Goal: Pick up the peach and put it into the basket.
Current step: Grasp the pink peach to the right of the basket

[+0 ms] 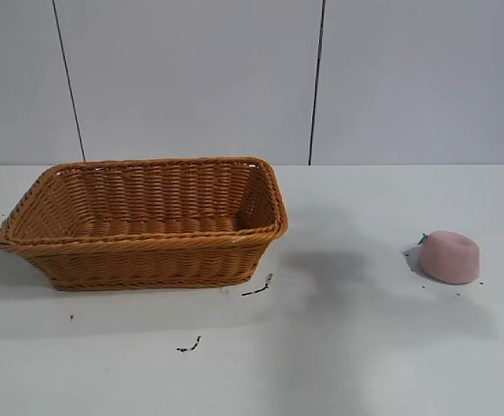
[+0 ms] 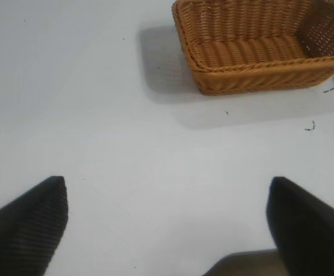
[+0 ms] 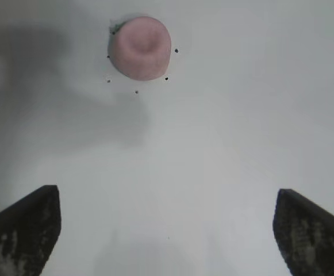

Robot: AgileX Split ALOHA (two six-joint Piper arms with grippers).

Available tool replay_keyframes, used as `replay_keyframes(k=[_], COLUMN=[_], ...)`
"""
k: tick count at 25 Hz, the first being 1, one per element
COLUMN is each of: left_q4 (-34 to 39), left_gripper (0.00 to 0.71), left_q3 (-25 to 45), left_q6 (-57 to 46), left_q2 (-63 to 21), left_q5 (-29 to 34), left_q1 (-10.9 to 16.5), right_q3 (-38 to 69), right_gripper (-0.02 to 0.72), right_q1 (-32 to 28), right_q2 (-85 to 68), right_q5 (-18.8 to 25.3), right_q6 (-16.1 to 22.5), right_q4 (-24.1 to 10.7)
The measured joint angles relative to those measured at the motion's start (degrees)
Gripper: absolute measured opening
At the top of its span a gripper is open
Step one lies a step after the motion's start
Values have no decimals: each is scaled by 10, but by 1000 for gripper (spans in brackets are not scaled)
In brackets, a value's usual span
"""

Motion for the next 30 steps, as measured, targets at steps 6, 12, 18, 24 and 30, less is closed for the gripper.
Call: replay_keyframes(k=[6, 12, 18, 24, 30], left_q4=[0, 0, 0, 0, 0], left_gripper=[692, 692, 692, 692, 692], left_q3=[0, 0, 0, 0, 0], left_q6=[0, 0, 0, 0, 0], left_q2=[0, 0, 0, 0, 0], left_q5=[0, 0, 0, 0, 0], left_q1=[0, 0, 0, 0, 0], right_q3=[-63, -65, -66, -66, -66], right_gripper=[689, 689, 689, 689, 689], right_q1=[16, 52, 49, 49, 49], right_q2=[82, 118, 146, 208, 262], right_q5=[-3, -26, -49, -83, -90], right_q6=[-6, 0, 9, 10, 10], right_q4=[5, 4, -17, -18, -17])
